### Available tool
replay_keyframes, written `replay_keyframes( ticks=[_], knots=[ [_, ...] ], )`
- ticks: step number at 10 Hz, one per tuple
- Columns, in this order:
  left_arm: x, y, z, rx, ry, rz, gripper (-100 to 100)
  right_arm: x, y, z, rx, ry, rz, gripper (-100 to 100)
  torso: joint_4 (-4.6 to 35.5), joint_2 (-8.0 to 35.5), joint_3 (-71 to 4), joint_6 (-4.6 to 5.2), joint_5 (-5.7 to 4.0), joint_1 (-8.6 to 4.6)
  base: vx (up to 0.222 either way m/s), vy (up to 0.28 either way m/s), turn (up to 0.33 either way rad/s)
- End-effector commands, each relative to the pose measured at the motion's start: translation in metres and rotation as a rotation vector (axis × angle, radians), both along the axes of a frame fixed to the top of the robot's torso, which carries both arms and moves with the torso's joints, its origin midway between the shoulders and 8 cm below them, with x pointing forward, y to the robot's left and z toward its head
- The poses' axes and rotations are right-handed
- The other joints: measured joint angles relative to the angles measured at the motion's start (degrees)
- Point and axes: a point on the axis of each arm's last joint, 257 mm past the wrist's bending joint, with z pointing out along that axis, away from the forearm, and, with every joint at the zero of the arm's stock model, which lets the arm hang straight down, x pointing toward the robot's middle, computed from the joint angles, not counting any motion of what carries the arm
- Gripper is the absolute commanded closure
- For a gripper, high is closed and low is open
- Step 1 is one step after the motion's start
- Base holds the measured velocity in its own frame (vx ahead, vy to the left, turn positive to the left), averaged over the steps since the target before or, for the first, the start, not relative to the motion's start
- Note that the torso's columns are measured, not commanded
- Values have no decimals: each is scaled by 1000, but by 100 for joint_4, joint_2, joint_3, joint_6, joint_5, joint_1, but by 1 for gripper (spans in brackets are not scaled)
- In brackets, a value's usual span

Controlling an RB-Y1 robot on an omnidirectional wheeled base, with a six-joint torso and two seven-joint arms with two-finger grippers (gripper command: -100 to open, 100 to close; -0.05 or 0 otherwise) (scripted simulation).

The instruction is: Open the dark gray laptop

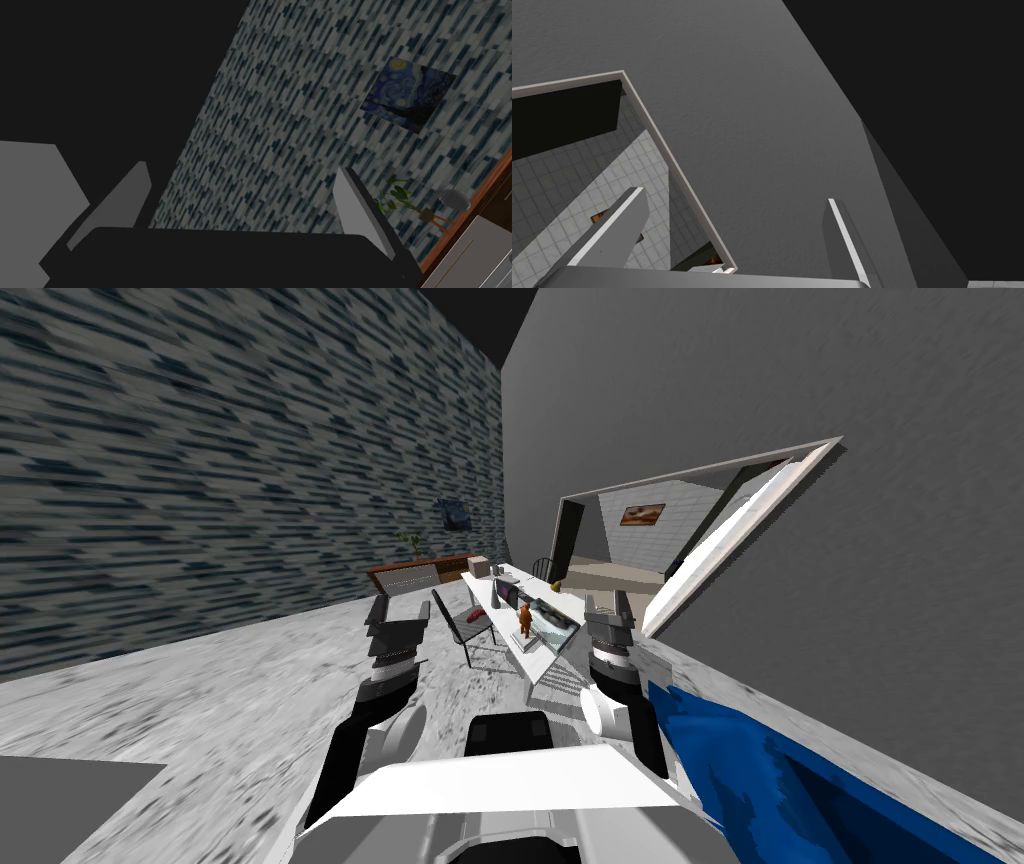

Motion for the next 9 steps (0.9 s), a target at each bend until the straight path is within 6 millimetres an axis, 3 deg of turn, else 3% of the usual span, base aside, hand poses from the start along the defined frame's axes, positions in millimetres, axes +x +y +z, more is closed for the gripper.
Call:
replay_keyframes(
  ticks=[1, 9],
  knots=[
    [0, 0, 0, 0, 0, 0, 0, 0, 0, 0, 0, 0, 0, 0, 235, 232, -467, 0, 0, 0, 0, 0, 0],
    [0, 0, 0, 0, 0, 0, 0, 0, 0, 0, 0, 0, 0, 0, 3537, 3539, -7073, 0, 0, 0, 0, 0, 0]
  ],
)
